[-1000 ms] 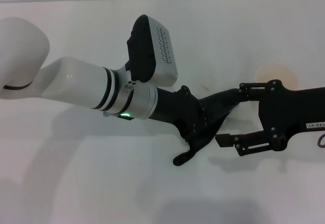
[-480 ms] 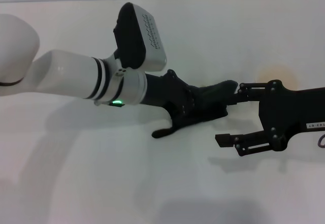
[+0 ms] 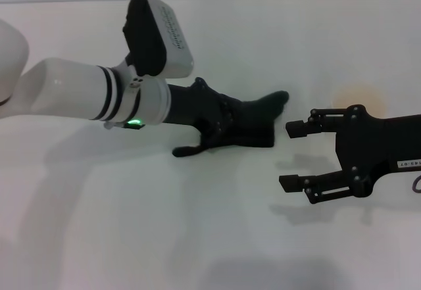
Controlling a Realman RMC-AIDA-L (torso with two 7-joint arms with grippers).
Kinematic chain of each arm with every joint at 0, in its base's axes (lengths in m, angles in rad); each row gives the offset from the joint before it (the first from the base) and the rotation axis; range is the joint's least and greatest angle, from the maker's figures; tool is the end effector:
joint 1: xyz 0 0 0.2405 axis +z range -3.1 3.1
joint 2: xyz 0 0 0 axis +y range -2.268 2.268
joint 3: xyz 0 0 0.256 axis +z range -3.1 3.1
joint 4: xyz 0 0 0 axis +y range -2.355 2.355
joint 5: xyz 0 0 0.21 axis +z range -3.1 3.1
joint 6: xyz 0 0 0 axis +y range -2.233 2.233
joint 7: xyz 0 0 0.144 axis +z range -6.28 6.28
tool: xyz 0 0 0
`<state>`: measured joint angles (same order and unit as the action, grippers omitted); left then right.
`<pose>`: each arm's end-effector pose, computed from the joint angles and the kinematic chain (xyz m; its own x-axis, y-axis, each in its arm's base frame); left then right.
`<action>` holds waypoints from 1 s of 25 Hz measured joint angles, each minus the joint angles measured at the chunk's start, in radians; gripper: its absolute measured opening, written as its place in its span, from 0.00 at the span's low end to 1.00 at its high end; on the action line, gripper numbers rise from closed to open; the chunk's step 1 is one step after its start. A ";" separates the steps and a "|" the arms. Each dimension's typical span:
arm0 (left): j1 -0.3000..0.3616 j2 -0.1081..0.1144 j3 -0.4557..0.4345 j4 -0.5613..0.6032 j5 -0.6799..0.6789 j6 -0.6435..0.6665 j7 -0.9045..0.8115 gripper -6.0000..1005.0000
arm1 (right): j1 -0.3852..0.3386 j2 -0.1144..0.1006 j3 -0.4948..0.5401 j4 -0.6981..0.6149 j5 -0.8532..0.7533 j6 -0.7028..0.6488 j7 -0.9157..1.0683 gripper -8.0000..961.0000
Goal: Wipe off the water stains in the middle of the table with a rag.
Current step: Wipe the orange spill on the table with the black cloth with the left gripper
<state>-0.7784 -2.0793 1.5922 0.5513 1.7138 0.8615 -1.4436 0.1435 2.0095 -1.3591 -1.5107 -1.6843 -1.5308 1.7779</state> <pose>-0.1859 0.3849 -0.1113 0.9914 0.1051 0.0779 0.1227 -0.9535 -0.2751 0.1815 0.2684 0.0336 0.9183 -0.1495 -0.3667 -0.2092 -0.9694 -0.1287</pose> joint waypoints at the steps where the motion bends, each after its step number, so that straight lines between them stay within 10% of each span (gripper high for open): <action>1: 0.002 0.000 -0.010 0.000 0.009 0.000 -0.001 0.14 | 0.000 0.000 0.000 0.000 0.000 0.000 0.000 0.86; 25: 0.017 -0.006 -0.092 0.011 0.042 -0.038 0.000 0.15 | 0.001 0.000 0.000 0.000 0.000 -0.006 0.000 0.86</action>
<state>-0.7611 -2.0856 1.5002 0.5627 1.7561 0.8231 -1.4435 0.1442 2.0095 -1.3592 -1.5110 -1.6843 -1.5373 1.7779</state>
